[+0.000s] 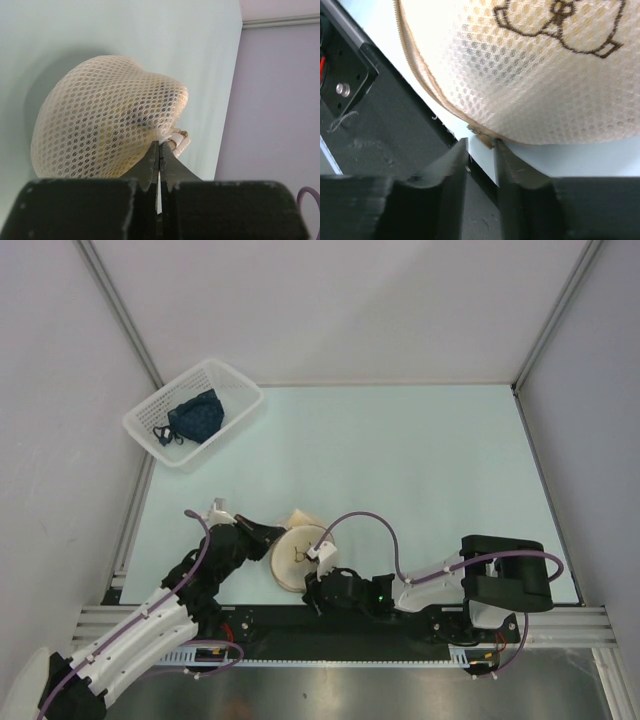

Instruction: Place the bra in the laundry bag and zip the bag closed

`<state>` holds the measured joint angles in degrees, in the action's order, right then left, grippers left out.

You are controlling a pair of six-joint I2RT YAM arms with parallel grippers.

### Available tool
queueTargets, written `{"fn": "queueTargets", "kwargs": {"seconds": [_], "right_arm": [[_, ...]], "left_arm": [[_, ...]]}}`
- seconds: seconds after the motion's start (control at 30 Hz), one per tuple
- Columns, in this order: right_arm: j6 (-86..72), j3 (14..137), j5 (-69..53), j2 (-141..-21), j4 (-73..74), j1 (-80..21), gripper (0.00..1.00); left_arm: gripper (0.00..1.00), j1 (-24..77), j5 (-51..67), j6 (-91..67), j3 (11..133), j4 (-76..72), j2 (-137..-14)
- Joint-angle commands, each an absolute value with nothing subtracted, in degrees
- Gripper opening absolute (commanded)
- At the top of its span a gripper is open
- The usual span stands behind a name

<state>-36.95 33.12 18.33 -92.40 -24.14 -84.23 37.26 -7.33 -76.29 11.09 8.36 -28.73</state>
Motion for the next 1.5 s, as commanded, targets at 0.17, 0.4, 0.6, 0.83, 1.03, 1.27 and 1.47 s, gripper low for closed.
{"fn": "queueTargets", "kwargs": {"seconds": [0.17,0.4,0.6,0.83,1.03,1.27,1.47], "right_arm": [[-36.9,35.9,24.1,-95.1,-24.5,-84.6,0.0],[-37.4,33.3,25.0,-87.4,-21.6,-84.6,0.0],[-37.4,31.9,26.5,-81.3,-18.5,-82.5,0.0],[-34.7,32.2,24.8,-78.4,-17.0,-78.9,0.0],[-34.0,33.2,24.4,-78.3,-15.5,-79.4,0.0],[-33.7,32.6,28.7,-75.7,-7.9,-79.5,0.0],[-34.6,28.9,28.0,-72.3,-3.7,-74.4,0.0]], "left_arm": [[0.04,37.4,-6.0,-74.3,15.0,9.2,-29.8],[0.73,37.5,-4.3,-53.4,21.9,19.5,-30.2],[0.96,41.0,-1.2,-55.9,18.9,21.4,-26.6],[0.93,44.9,1.1,-60.6,16.6,18.9,-26.0],[0.64,45.0,0.1,-61.3,16.3,16.1,-31.4],[0.0,44.9,-5.3,-59.2,17.3,17.0,-35.3],[0.0,44.1,-6.2,-56.4,19.7,19.6,-33.6]]}}
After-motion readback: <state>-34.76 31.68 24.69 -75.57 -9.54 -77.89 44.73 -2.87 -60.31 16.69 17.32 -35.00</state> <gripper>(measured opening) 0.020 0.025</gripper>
